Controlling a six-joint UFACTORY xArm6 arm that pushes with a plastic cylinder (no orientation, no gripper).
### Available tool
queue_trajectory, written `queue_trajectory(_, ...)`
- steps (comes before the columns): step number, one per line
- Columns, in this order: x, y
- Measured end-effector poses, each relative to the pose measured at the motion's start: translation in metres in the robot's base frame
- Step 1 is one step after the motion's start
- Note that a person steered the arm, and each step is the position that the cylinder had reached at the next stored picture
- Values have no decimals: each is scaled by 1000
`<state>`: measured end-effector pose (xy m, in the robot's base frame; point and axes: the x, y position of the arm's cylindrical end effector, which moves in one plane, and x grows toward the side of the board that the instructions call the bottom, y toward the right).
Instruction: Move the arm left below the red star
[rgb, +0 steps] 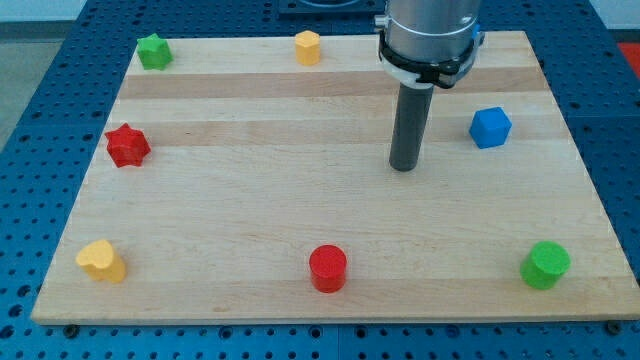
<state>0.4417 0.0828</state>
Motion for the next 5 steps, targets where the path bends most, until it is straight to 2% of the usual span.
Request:
queue_trajectory(2, -2, 0)
queue_trajectory(3, -2, -29)
queue_trajectory(5, 26, -160)
